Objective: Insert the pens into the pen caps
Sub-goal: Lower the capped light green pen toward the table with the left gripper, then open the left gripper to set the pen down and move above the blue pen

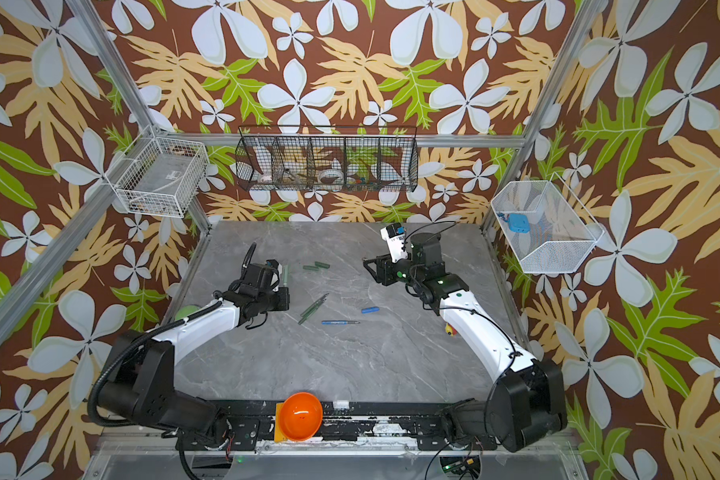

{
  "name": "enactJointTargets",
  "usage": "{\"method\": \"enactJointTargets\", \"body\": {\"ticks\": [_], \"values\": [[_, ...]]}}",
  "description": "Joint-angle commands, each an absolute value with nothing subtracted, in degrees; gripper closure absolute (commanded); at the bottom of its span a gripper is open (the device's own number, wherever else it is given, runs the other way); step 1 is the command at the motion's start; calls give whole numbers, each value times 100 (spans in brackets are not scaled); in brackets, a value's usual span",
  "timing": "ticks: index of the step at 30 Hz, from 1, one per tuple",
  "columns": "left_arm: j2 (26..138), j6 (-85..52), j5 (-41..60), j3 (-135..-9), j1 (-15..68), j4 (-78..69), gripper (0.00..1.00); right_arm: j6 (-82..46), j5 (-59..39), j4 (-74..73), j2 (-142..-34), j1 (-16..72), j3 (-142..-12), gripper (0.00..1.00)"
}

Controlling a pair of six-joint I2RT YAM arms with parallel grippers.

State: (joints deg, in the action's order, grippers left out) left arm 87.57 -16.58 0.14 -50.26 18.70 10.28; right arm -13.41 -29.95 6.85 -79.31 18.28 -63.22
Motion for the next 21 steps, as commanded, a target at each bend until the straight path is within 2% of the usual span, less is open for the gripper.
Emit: {"method": "enactJointTargets", "body": {"ticks": [1,11,14,21], "values": [[9094,-1679,-75,-5162,1841,1423,100,-1277,-3121,517,-8116,1846,-6385,46],[9896,-1532,-209,-5400,1820,1784,98,-1203,-3350,475,-8524,1842,-6504,48],[9855,-1503,-180,-5404,1819,1782,87,-1187,-3334,477,-8541,1841,-6497,47],[9678,-1428,-384,-5404,1819,1925,49,-1107,-3290,624,-8543,1841,-6560,47]]}}
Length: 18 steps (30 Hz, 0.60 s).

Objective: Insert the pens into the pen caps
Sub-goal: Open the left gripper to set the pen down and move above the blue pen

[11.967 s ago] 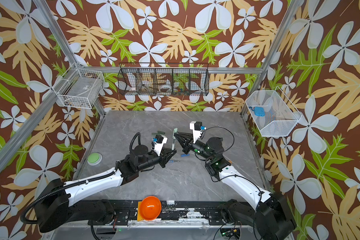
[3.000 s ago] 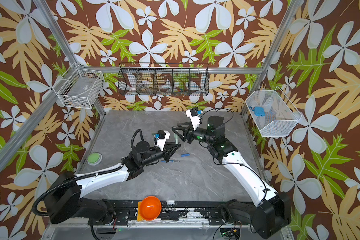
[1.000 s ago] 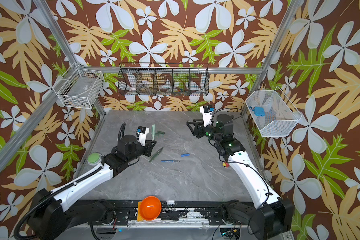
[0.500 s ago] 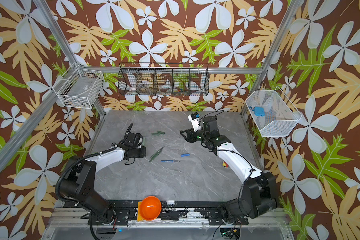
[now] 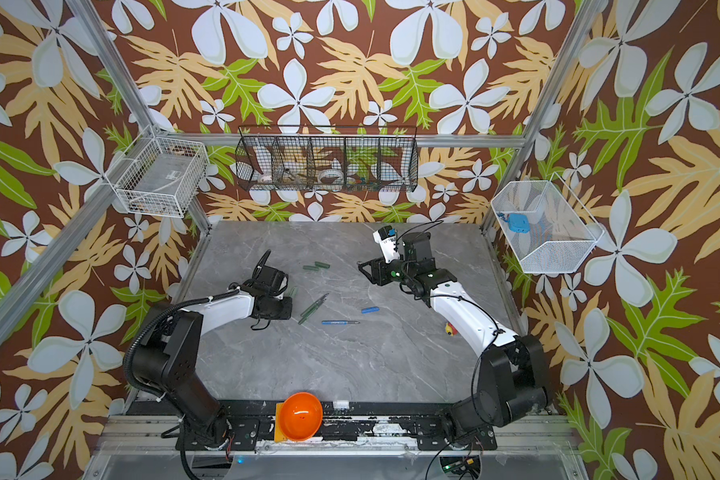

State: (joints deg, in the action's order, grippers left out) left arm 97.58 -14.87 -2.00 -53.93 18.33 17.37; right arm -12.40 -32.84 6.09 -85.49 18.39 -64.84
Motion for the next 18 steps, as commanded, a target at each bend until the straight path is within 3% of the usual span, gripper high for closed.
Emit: {"method": "enactJointTargets", "body": {"ticks": [1,5,13,18], "values": [[9648,-1433,-421,-5384,1819,1936,44,-1071,-3255,688,-8536,1841,-6586,47],[9461,-1430,-545,-5393,1822,1902,29,-962,-3132,890,-8470,1846,-6620,47],[8811,-1346,-630,-5682,1869,1869,18,-986,-2653,1386,-8256,1841,-6556,46],[8336,-254,-38,-5906,2920,1865,14,-1082,-2667,1467,-8039,1833,-6238,45]]}}
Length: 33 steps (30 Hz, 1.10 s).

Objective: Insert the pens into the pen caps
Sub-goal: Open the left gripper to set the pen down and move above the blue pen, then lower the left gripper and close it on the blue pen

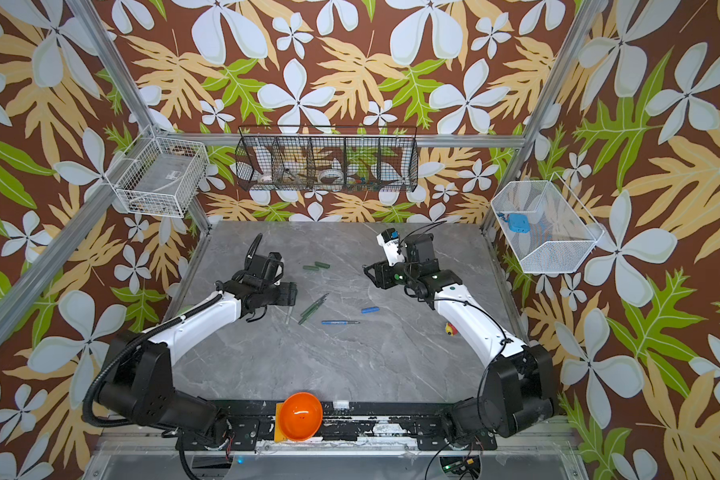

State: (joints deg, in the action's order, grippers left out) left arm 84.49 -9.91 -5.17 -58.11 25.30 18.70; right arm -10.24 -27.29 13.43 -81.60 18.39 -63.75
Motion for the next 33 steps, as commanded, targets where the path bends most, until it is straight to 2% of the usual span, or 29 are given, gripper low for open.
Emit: {"method": "enactJointTargets", "body": {"ticks": [1,3,7,20,33], "values": [[8309,-43,43,-5917,3214,1871,14,-1143,-2751,1392,-7948,1809,-6135,45],[8337,273,340,-5898,3601,1872,13,-1267,-2954,1249,-7768,1723,-5957,45],[8664,586,904,-5976,3853,1919,14,-1618,-3392,875,-7314,1371,-5539,44],[10043,1285,813,-6613,4034,2263,21,-1955,-3503,627,-6235,1170,-4693,42],[10564,1150,888,-6646,4043,2189,23,-2333,-3744,-68,-6520,1169,-4440,41]]}}
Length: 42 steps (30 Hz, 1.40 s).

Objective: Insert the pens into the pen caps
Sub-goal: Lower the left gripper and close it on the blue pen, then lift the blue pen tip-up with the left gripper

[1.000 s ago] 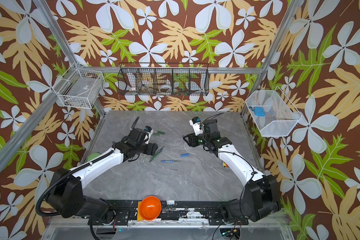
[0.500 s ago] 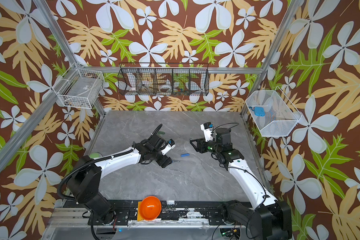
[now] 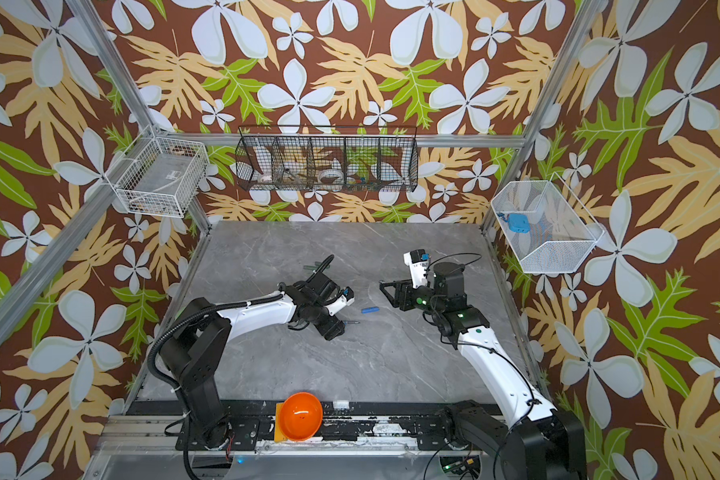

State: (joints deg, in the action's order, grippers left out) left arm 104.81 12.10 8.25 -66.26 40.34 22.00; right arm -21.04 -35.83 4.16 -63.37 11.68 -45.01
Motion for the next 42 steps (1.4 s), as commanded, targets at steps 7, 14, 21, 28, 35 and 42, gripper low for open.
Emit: {"method": "enactJointTargets", "body": {"ticks": [7,14,21,28,35,42], "values": [[10555,1048,853,-6437,4042,1929,24,-2373,-3801,-202,-6638,1160,-4465,42],[10563,963,585,-6239,4043,1677,31,-2356,-3829,-222,-6702,1160,-4470,42],[10448,793,427,-6042,4133,1567,63,-2347,-3786,-220,-6654,1143,-4422,42],[10340,186,600,-5817,4235,1510,93,-2338,-3734,-176,-6565,1116,-4387,42],[10175,-173,590,-5633,4376,1327,61,-2347,-3691,-159,-6511,1116,-4359,41],[10361,-141,303,-5647,4403,1388,47,-2365,-3635,-110,-6427,1116,-4329,41]]}}
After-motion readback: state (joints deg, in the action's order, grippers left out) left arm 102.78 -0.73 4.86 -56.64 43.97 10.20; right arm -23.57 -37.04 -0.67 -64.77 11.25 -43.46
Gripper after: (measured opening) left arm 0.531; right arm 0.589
